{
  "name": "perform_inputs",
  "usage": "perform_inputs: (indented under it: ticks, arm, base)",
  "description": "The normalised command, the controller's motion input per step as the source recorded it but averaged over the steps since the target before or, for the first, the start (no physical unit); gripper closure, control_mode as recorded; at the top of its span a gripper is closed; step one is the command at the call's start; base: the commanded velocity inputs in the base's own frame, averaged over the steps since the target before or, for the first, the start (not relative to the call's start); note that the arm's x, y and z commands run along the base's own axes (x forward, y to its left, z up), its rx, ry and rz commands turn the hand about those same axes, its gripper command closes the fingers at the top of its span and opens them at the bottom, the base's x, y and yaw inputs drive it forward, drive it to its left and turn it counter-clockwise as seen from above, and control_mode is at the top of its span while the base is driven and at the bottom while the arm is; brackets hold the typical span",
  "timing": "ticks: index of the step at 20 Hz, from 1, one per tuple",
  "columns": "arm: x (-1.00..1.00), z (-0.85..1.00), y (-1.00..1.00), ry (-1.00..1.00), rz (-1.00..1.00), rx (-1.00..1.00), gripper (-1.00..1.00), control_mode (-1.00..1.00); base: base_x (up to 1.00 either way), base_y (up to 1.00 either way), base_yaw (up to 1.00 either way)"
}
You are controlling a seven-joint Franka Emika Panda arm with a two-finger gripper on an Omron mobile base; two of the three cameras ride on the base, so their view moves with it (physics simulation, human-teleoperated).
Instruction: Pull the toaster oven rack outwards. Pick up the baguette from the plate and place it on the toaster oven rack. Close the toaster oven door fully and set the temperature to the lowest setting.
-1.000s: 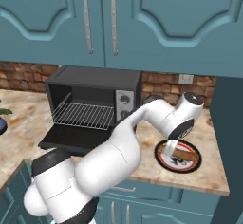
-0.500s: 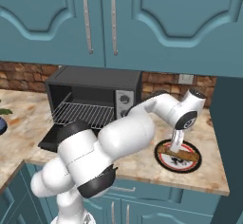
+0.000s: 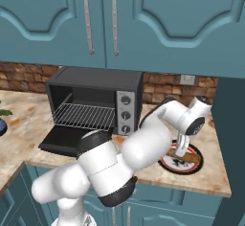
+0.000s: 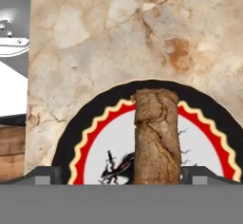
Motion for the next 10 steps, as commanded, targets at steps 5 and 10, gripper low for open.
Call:
perform_inputs:
  ticks: [5,10]
  arm:
    - [0.11,-0.28,-0.07,0.00,-0.02,0.00,-1.00,-1.00]
    - [0.06,-0.25,-0.03,0.00,-0.03,0.00,-1.00,-1.00]
  base:
    - [0.00,0.00,0.00]
    - [0.00,0.00,0.00]
